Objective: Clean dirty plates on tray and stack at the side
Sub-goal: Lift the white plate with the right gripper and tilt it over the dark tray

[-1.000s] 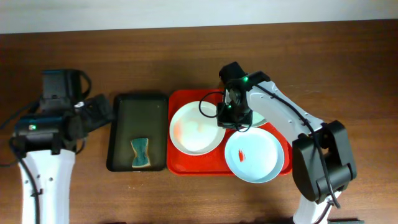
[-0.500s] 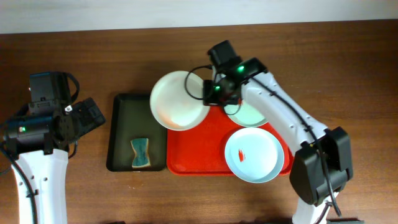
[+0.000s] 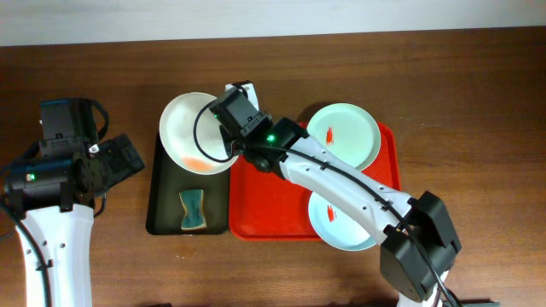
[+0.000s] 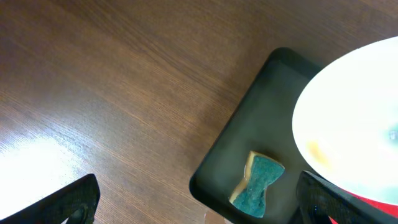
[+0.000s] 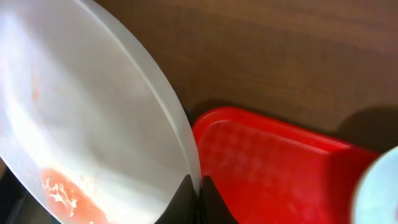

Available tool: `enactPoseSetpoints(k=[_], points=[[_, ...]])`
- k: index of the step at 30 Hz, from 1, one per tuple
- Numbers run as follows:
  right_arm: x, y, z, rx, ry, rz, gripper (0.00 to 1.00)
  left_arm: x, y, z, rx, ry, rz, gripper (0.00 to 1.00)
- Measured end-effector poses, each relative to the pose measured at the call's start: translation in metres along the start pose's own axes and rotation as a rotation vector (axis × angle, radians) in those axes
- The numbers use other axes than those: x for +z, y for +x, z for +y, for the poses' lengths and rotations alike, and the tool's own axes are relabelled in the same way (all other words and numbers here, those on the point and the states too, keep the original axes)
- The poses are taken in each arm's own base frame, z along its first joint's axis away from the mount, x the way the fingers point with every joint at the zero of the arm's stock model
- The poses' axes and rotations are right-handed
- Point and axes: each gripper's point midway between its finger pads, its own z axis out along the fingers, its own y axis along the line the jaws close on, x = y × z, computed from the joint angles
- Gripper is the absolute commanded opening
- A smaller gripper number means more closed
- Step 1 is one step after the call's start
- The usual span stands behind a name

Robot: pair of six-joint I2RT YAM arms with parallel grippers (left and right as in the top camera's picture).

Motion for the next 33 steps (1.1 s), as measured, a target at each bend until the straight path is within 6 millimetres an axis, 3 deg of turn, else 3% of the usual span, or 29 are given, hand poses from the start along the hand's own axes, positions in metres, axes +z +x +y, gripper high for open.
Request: enactPoseSetpoints(k=[9,14,20,26,33], points=[[-0.015,-0.023,0.017,-0.311,0.141,-0.165,0.04,0.0,0.0,0.0,0.0,0.0,0.0,0.99],[-0.044,-0.037,0.04,-0.548,0.317,-0.297,0.04,0.0,0.0,0.0,0.0,0.0,0.0,0.99],[-0.086,-0.059,0.06,-0.703,0.532,-0.436,0.04,0.0,0.0,0.0,0.0,-0.001,0.0,0.99],[-0.118,-0.083,0.053,-0.621,0.678,-0.534,0.04,0.0,0.0,0.0,0.0,-0.001,0.001,0.99],[-0.122,-0.084,0.049,-0.617,0.709,-0.532,0.04,0.0,0.0,0.0,0.0,-0.001,0.001,0.99]])
